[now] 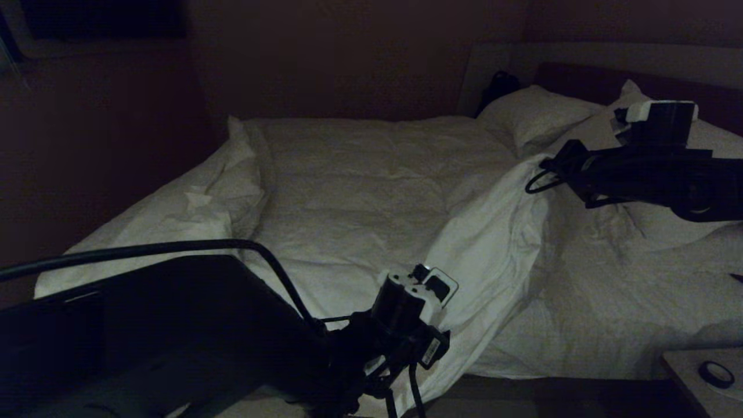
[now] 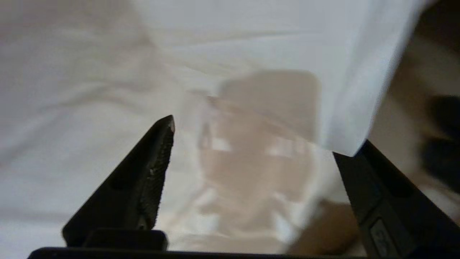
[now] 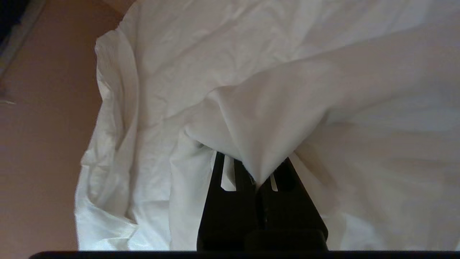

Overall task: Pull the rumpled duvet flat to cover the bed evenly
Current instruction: Flatten the corners of the folded blanket

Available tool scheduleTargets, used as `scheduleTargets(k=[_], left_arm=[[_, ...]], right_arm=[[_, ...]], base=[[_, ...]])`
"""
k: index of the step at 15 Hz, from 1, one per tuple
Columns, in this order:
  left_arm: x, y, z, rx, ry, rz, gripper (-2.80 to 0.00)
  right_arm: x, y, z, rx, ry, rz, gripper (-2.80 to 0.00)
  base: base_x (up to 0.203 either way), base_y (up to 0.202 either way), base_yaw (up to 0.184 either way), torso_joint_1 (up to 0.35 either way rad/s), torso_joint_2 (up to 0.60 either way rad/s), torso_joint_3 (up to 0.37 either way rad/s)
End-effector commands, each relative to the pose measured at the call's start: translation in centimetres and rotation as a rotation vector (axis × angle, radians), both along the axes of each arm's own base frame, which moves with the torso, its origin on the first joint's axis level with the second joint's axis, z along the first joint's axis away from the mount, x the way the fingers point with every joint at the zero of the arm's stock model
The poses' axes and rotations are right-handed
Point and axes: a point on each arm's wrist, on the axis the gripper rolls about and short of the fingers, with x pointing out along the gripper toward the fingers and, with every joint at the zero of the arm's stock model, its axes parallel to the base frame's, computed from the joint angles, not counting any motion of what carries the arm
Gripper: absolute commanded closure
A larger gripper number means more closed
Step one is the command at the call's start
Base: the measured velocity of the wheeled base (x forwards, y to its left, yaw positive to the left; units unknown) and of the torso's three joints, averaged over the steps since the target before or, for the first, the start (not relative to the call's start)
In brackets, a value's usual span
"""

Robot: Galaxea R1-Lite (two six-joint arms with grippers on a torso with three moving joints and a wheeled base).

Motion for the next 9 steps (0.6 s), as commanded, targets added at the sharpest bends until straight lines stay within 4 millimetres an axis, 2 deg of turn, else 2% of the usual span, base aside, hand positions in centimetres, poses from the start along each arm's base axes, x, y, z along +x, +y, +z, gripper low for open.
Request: scheduleTargets(k=[1,5,9], left_arm=[[0.6,-0.5,-1.3,0.006,-0.048,0.019,-2.80],[1.1,-0.8,-1.6,0.025,-0.151,0.052,-2.80],[0.8,-0.7,-2.3,0.058,-0.188,0.034,-2.80]], right_arm=[[-0.2,0.1,-0.2,0.013,0.034,0.000,0.00],[-0.6,0.4,-0.1,0.013,0.037,0.011,0.00],[-1.4,0.4,1.1,0.018,0.005,0.012,0.00]], base=[[0.000,0.000,0.000,0.000,0.00,0.000],[0.000,0.000,0.000,0.000,0.00,0.000],[0.000,0.000,0.000,0.000,0.00,0.000]])
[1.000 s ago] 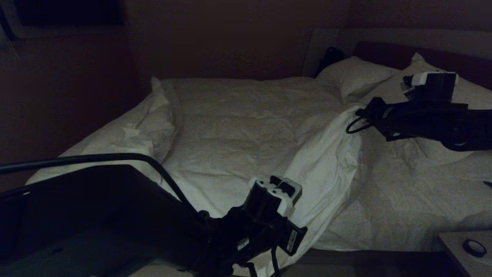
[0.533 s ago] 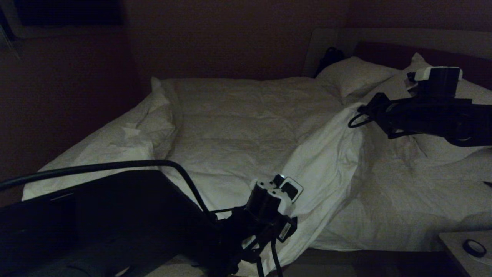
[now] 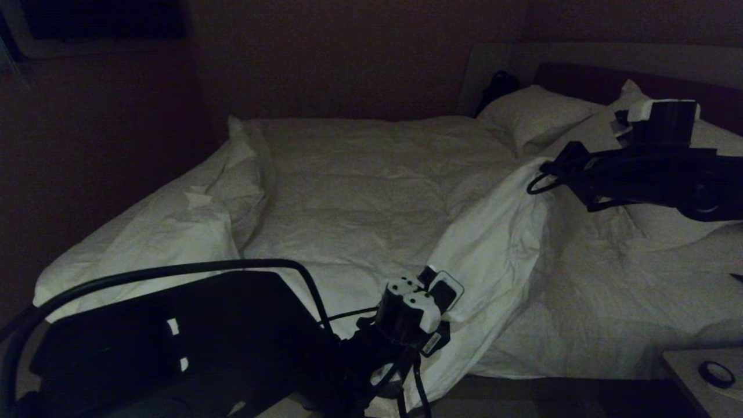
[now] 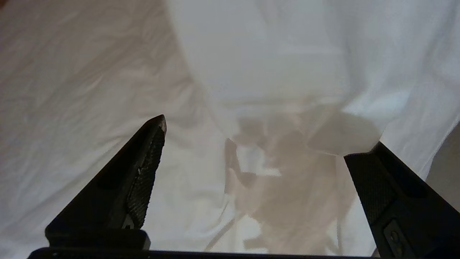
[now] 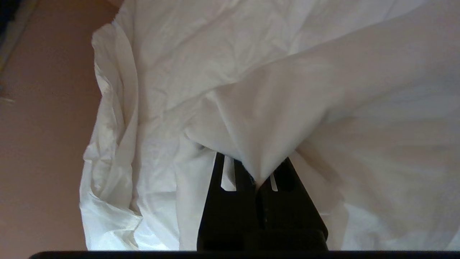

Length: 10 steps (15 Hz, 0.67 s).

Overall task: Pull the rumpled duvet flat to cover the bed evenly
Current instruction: Flatten the corners of the folded blanket

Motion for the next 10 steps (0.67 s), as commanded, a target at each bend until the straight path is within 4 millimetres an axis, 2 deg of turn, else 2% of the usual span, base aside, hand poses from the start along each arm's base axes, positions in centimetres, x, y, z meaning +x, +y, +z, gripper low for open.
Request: scheduleTargets(k=[1,4,10], left_arm=[[-0.5,0.1,-0.9,0.026,0.013,-0.007,-2.80],[-1.3,0.0,-1.4,0.055,0.025,-0.033,-2.80],[-1.1,-0.5,-0.4,0.036,-0.064,-0.049,-2.80]], right_arm=[[-0.7,0.0,1.1,0.007,-0.030,0.002,0.00],[-1.0,-0.1,1.7,0.015,-0.045,0.000,0.00],[-1.3,0.0,1.7,0.030,-0.041,0.000,0.00]], base=[[0.000,0.000,0.000,0.000,0.00,0.000],[0.000,0.000,0.000,0.000,0.00,0.000],[0.000,0.000,0.000,0.000,0.00,0.000]])
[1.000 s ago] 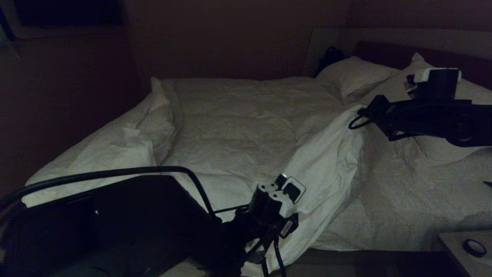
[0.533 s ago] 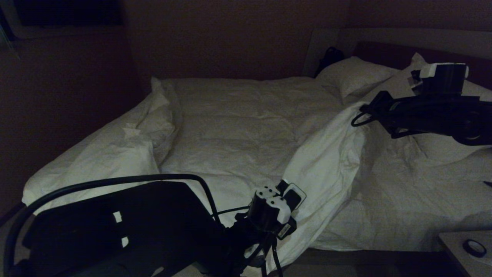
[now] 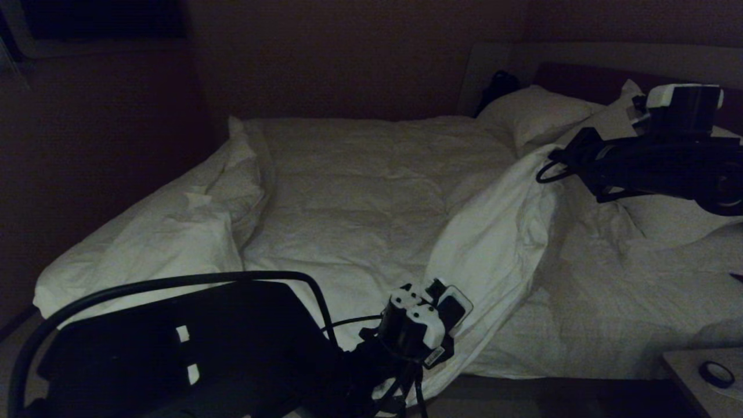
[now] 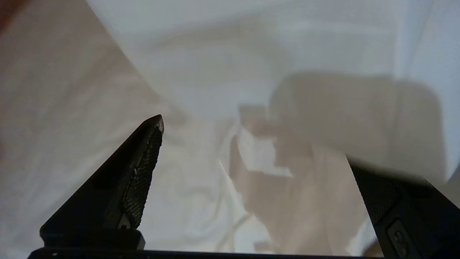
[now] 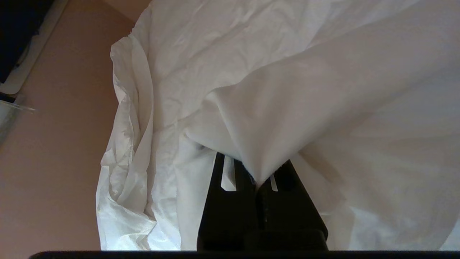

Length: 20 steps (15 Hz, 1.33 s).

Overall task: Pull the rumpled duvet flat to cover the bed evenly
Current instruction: Flatten the corners of the folded blanket

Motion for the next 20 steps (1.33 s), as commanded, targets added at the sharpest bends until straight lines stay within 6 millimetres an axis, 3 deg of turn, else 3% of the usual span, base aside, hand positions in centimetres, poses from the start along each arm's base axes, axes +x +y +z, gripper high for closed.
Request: scheduleTargets(k=[1,7,14,20], left_arm=[[0.1,-0.1,0.1,-0.009,-0.036,-0.002,-2.80],[0.1,-0.6,0.8,-0.019,-0.150,0.024,-2.80],[-2.1,-2.0,0.7,0.007,-0.179,-0.031,-2.80],[-2.7,-2.5,1.6,0.005,-0.220,-0.007,-2.80]], right_arm=[[0.1,0.0,-0.1,0.004,0.001,0.003,0.00],[0.4,0.2,-0.3,0.003,0.001,0.009,0.00],[0.0,0.3,0.2,0.008,-0.010,0.013,0.00],[-0.1,0.6,0.4,0.009,-0.013,0.022,0.00]], base=[[0.000,0.000,0.000,0.000,0.00,0.000],[0.000,0.000,0.000,0.000,0.00,0.000],[0.000,0.000,0.000,0.000,0.00,0.000],[0.000,0.000,0.000,0.000,0.00,0.000]])
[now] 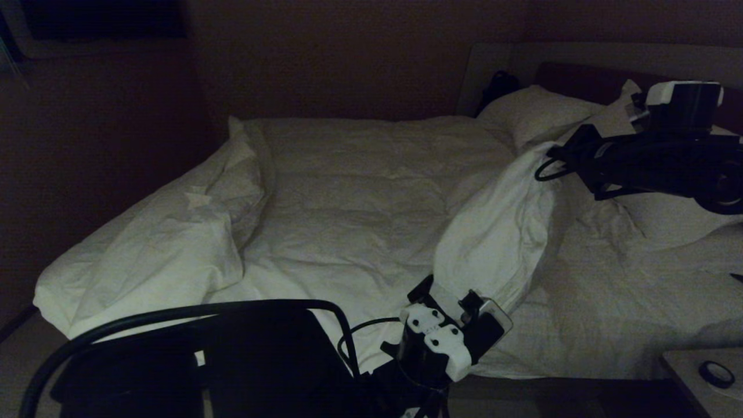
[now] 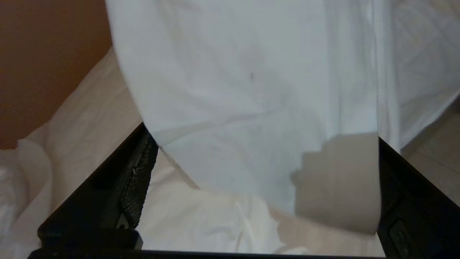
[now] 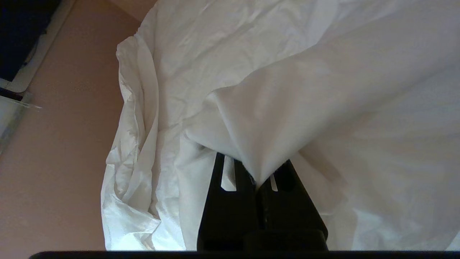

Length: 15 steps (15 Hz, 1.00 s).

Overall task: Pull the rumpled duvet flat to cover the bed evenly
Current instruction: Flatten the corners of the folded blanket

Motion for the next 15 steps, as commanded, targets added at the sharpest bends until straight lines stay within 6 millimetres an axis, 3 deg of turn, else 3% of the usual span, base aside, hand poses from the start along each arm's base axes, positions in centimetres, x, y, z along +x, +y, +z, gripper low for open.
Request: scheduleTargets(k=[1,7,11,15], left_arm=[[-0.1,-0.1,0.4,-0.007,-0.015,0.016,-2.80],[-0.3,-0.2,0.7,-0.021,-0.035,0.015,-2.80],[-0.7,-0.5,0.6,-0.022,-0.034,0.003,-2.80],[-0.5,-0.7,0.9,-0.036,-0.041,0.006,-2.80]], right_arm=[[-0.3,0.2,0.2,0.004,-0.005,0.008,0.00],[0.8,0.4,-0.4,0.020,0.018,0.002,0.00],[0.5,0.5,-0.2,0.028,0.019,0.002,0.00],[-0.6,1.9,0.1,0.027,0.017,0.047,0.00]], base=[[0.000,0.000,0.000,0.000,0.00,0.000],[0.000,0.000,0.000,0.000,0.00,0.000],[0.000,0.000,0.000,0.000,0.00,0.000],[0.000,0.000,0.000,0.000,0.00,0.000]])
